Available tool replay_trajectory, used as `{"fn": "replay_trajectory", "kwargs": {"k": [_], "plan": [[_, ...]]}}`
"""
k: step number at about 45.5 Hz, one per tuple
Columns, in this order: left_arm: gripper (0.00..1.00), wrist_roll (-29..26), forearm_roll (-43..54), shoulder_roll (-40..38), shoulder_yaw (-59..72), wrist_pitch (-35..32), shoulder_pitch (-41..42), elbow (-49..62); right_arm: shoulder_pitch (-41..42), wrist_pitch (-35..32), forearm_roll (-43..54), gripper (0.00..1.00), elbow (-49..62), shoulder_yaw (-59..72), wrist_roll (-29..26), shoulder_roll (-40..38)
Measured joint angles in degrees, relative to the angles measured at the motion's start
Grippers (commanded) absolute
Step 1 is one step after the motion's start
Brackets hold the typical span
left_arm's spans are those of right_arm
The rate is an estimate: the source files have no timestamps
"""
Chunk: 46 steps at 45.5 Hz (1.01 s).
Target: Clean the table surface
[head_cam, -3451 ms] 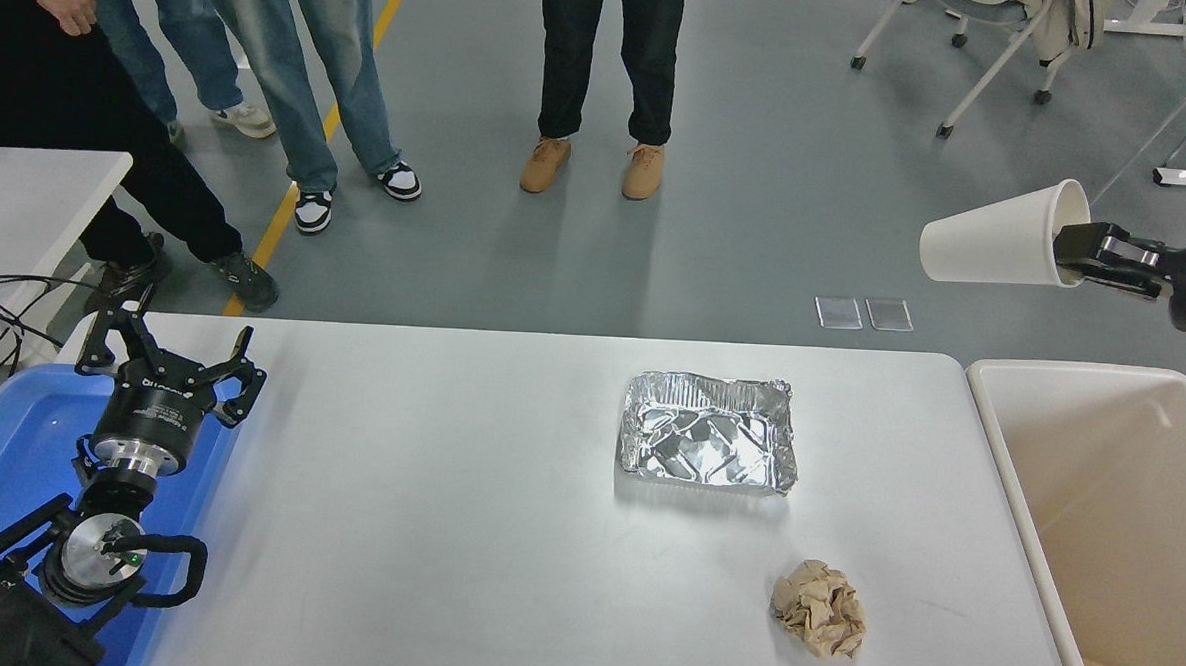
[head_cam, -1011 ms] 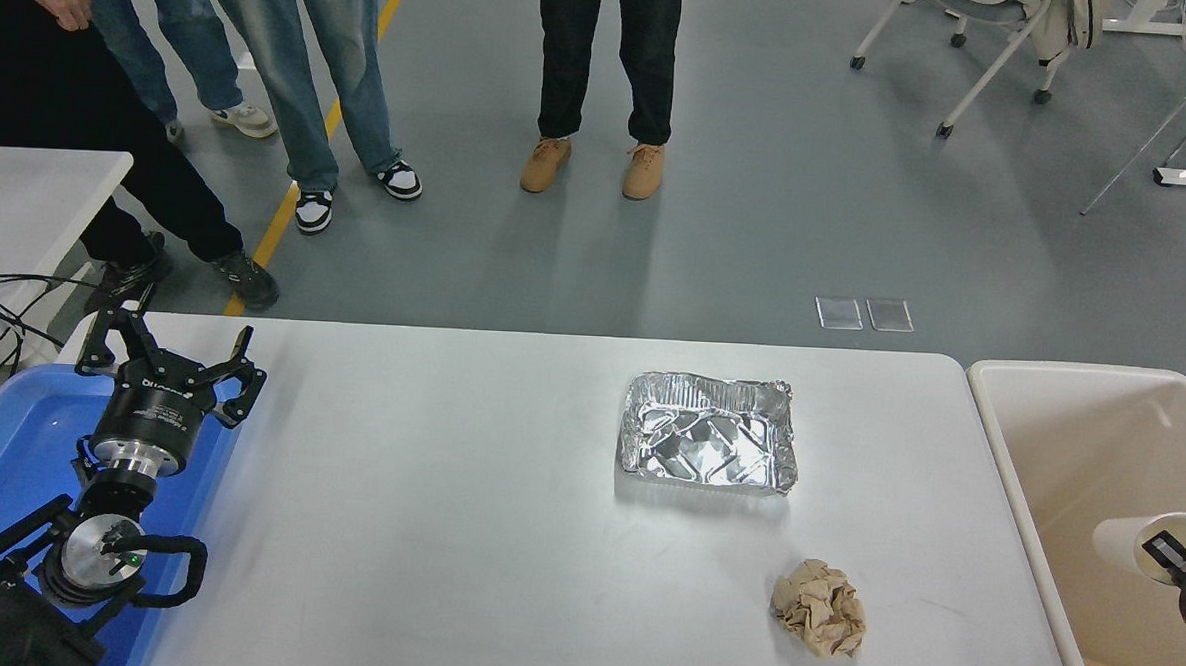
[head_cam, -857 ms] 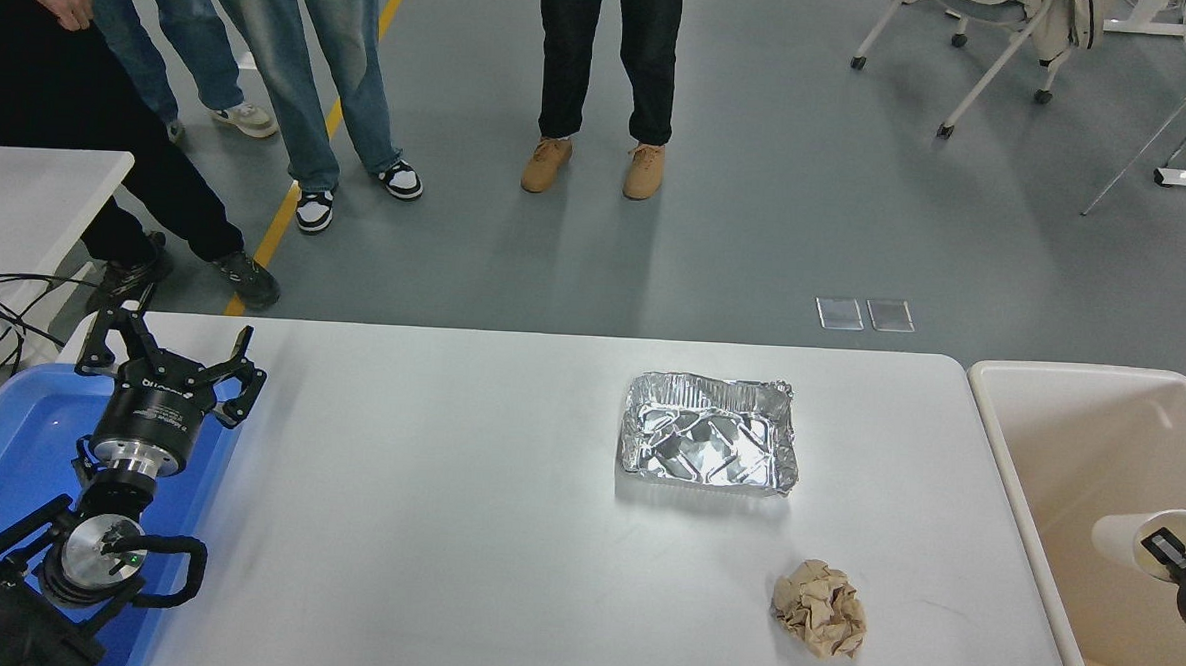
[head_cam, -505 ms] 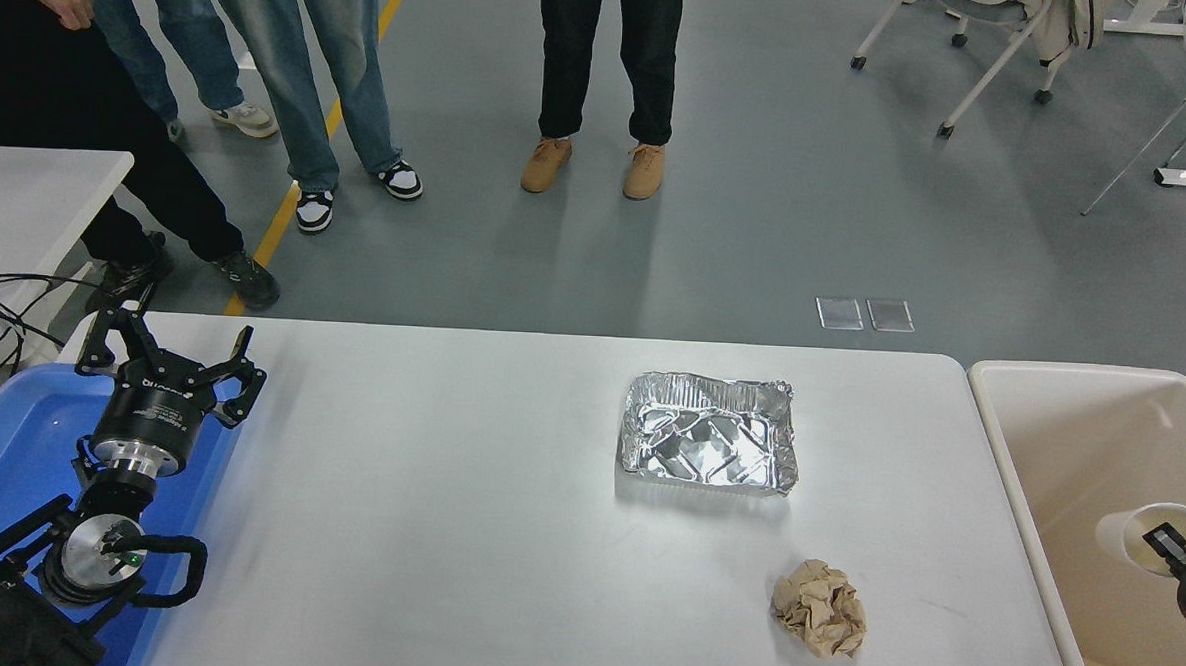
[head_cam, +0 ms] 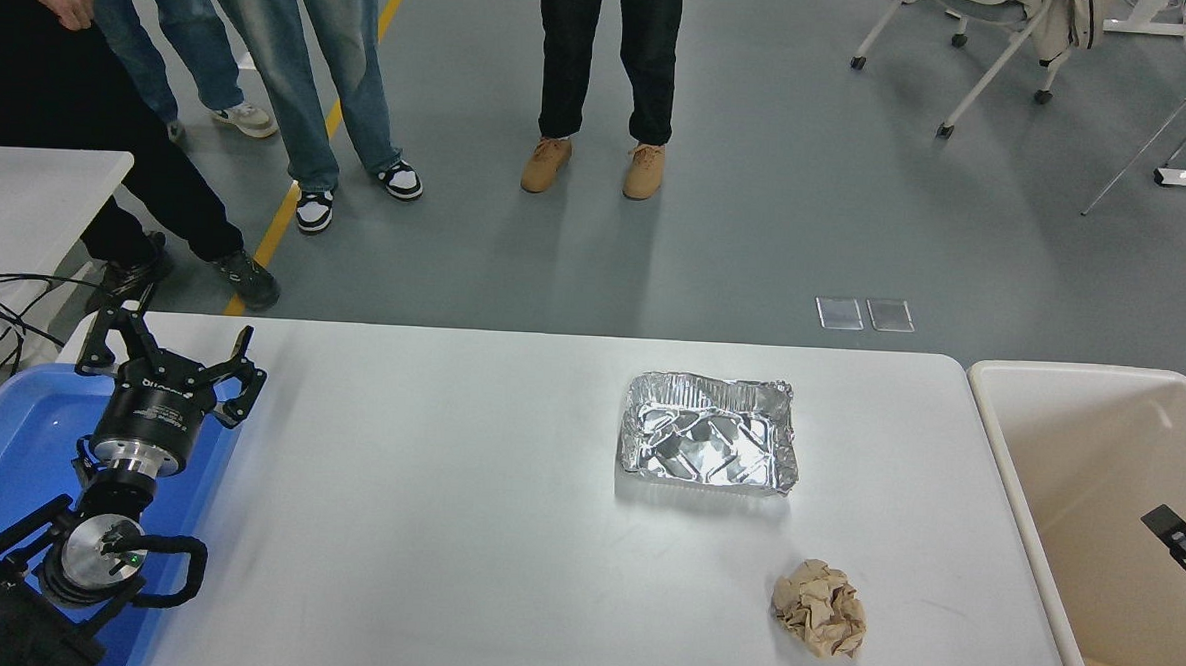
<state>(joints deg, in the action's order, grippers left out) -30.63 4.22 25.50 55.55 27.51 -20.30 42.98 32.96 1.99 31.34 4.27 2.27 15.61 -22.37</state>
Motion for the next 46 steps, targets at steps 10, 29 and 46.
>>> {"fn": "replay_trajectory", "kwargs": {"k": [10, 29, 46], "plan": [[0.99, 0.0, 0.0, 0.0, 0.0, 0.0, 0.0, 0.0, 1.3, -0.2, -3.2, 1.00, 0.1, -0.1, 0.0, -0.3], [0.99, 0.0, 0.0, 0.0, 0.0, 0.0, 0.0, 0.0, 1.8, -0.2, -6.2, 1.00, 0.2, -0.3, 0.0, -1.7], [0.99, 0.0, 0.0, 0.0, 0.0, 0.0, 0.0, 0.0, 2.5, -2.0, -15.9, 1.00, 0.1, -0.9, 0.1, -5.6]]}}
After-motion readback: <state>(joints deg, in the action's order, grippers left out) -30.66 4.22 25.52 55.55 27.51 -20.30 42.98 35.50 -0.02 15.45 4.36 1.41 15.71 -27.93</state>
